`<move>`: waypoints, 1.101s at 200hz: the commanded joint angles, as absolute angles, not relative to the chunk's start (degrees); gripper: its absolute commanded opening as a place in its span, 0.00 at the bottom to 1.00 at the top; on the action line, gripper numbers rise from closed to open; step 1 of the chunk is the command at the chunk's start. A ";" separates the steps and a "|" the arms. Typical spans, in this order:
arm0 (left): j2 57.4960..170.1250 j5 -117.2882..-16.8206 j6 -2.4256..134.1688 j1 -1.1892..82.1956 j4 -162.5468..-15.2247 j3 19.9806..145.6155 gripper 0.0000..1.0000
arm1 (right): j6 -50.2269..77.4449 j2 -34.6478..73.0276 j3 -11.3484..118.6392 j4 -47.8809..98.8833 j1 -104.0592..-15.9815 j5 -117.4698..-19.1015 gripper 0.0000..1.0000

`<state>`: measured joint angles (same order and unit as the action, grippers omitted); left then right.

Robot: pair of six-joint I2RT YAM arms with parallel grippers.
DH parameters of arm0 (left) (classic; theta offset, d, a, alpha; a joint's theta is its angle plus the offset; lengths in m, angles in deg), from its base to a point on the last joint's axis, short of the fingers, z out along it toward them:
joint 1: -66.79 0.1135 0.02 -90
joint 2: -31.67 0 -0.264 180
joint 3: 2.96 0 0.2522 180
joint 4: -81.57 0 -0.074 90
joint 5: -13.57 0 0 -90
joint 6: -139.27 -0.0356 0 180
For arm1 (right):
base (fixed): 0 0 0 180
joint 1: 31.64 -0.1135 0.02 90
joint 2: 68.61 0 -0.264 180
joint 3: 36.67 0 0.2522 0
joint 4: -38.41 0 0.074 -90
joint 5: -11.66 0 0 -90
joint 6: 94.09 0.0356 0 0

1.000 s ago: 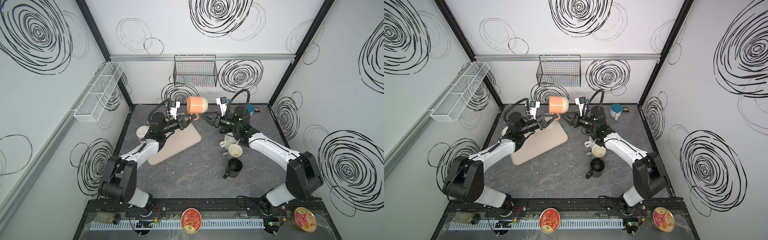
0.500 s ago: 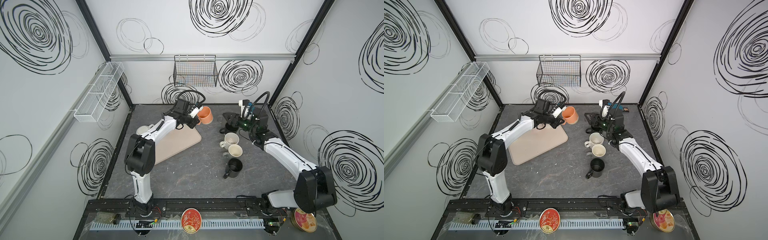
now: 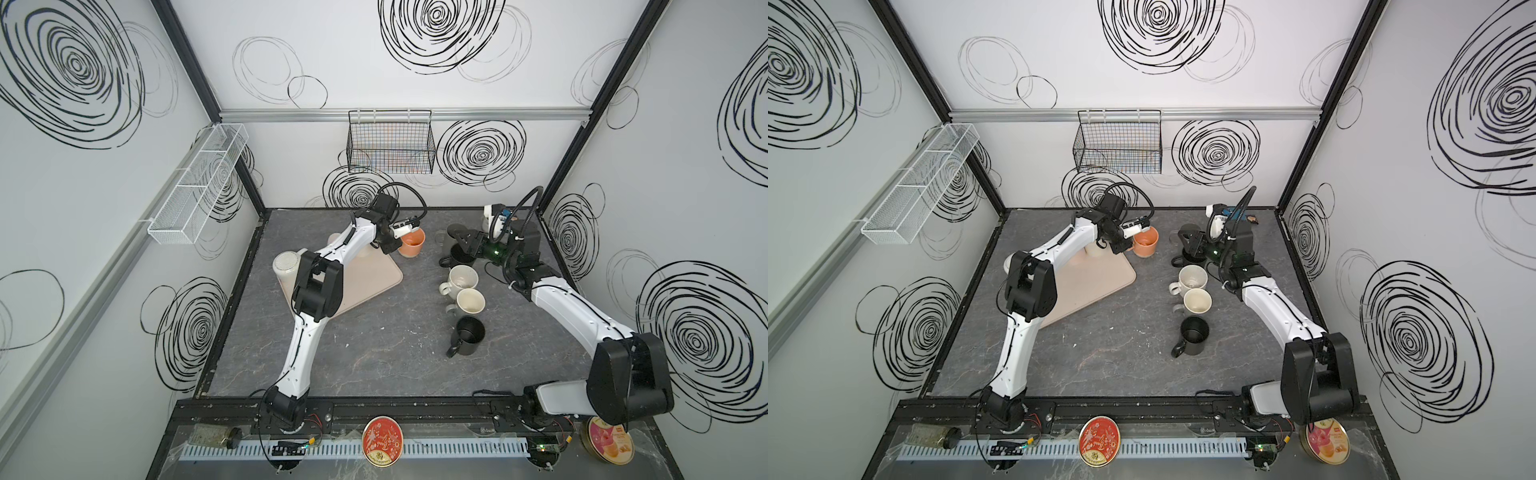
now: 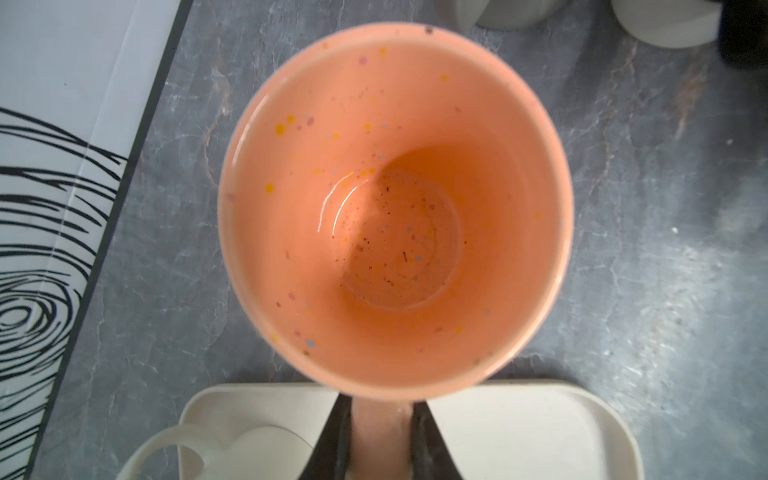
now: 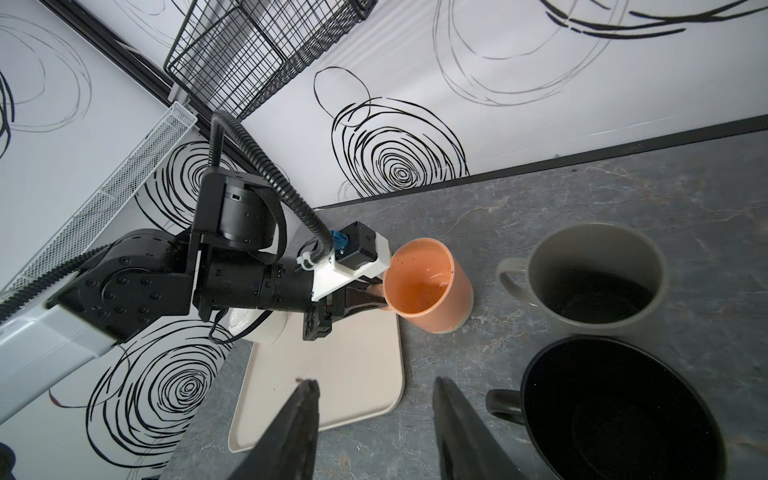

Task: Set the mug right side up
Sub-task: 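Lower the orange-and-cream mug beyond the tray with the left gripper while the right draws back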

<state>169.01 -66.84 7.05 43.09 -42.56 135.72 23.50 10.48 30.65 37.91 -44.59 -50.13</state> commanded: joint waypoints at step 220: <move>145.91 -71.64 17.62 46.38 -65.50 112.08 0.61 | 20.35 12.51 34.77 31.24 -53.70 -55.94 0.48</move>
